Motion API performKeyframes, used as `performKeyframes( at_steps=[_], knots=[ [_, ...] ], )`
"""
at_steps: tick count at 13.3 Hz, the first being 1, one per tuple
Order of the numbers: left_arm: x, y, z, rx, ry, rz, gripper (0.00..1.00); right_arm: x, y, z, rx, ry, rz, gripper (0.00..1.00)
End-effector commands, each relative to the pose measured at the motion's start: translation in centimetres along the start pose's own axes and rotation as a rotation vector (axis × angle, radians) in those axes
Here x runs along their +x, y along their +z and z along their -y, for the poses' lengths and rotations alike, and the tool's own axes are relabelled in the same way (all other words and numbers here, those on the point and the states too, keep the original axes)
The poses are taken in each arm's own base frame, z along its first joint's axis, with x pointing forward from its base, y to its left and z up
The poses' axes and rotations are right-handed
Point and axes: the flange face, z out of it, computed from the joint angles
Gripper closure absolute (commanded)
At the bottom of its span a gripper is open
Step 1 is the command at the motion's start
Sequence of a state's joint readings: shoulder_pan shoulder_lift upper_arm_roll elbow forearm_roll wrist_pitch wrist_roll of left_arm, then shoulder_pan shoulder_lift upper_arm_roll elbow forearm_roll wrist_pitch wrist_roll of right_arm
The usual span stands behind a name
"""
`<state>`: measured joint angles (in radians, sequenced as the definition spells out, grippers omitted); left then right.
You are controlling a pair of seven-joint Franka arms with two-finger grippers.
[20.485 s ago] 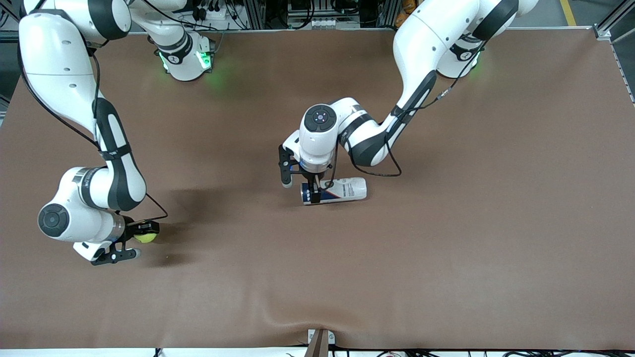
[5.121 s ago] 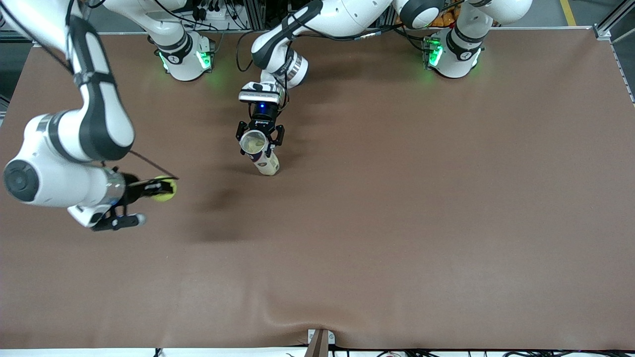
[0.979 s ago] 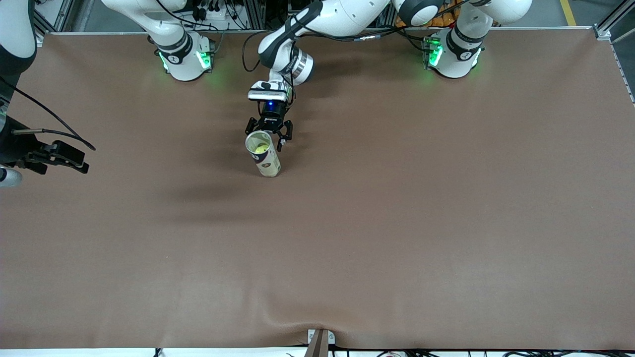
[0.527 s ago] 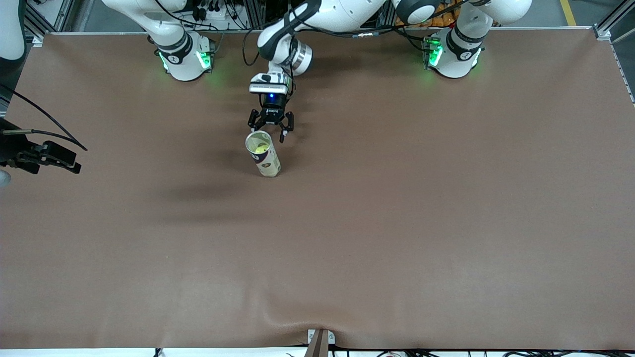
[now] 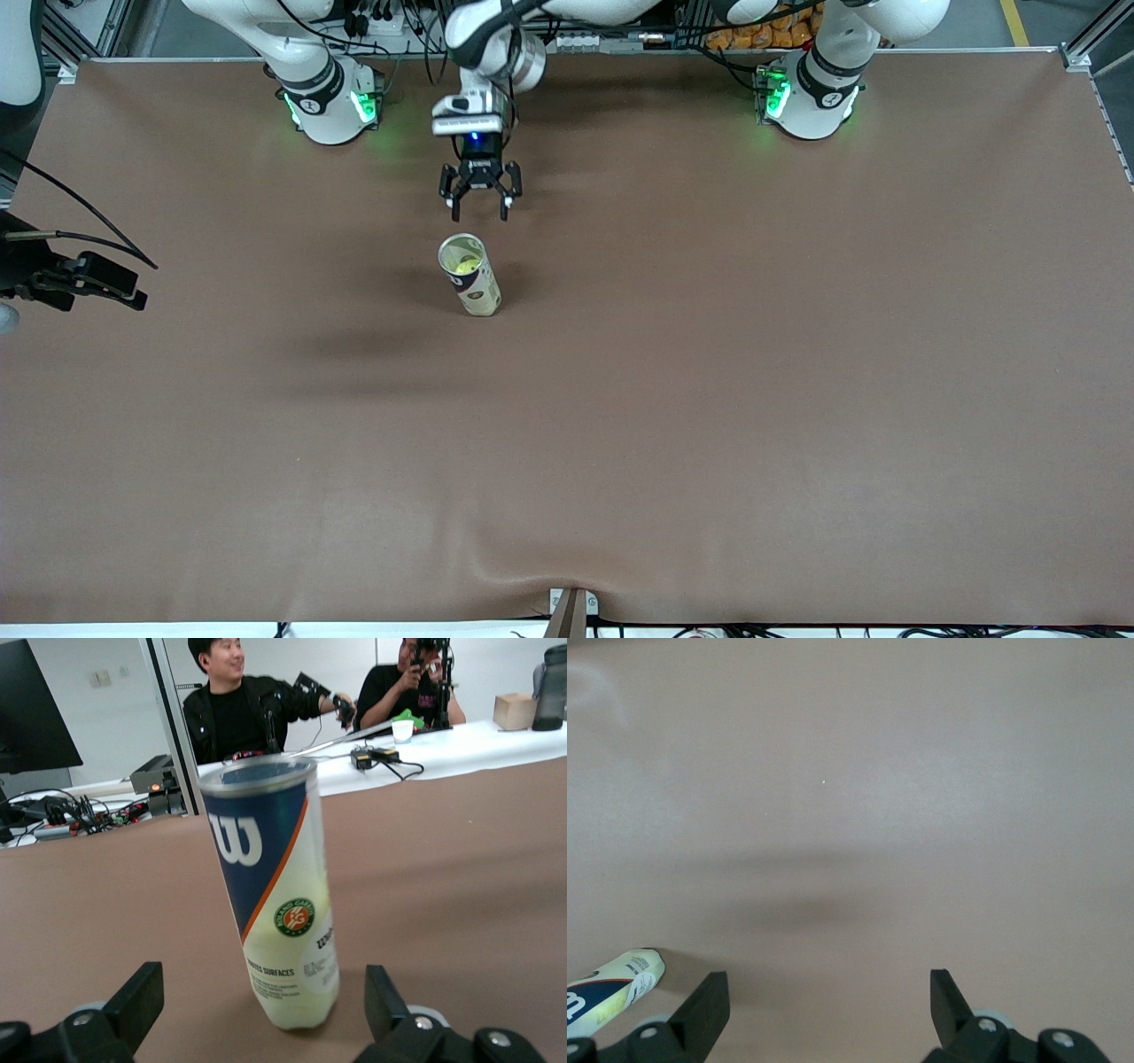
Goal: Insert tennis ball vertically with right arm
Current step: 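Open the left gripper to release the upright can and raise it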
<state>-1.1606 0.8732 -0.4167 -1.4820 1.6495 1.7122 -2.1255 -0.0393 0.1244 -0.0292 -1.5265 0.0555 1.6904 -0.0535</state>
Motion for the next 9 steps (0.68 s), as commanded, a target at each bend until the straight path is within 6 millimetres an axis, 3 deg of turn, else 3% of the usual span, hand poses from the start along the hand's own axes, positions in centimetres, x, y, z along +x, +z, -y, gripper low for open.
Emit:
performKeyframes(
  at_steps=[1,4,7,9],
  knots=[
    [3.8,-3.2,0.1,0.029,-0.001,0.076,0.00,-0.3,-0.7,-0.2,0.019,-0.001,-0.011,0.00],
    [8.0,-6.4,0.0,0.027,-0.040,0.164,0.00,-0.2,-0.8,-0.3,0.019,0.000,-0.014,0.00],
    [12.0,-7.1,0.5,0.041,-0.034,0.232,0.00,-0.1,-0.6,-0.2,0.032,0.002,-0.018,0.00],
    [15.1,-6.3,1.4,0.062,-0.014,0.291,0.00,-0.1,-0.6,-0.3,0.037,0.004,-0.017,0.00]
  ],
)
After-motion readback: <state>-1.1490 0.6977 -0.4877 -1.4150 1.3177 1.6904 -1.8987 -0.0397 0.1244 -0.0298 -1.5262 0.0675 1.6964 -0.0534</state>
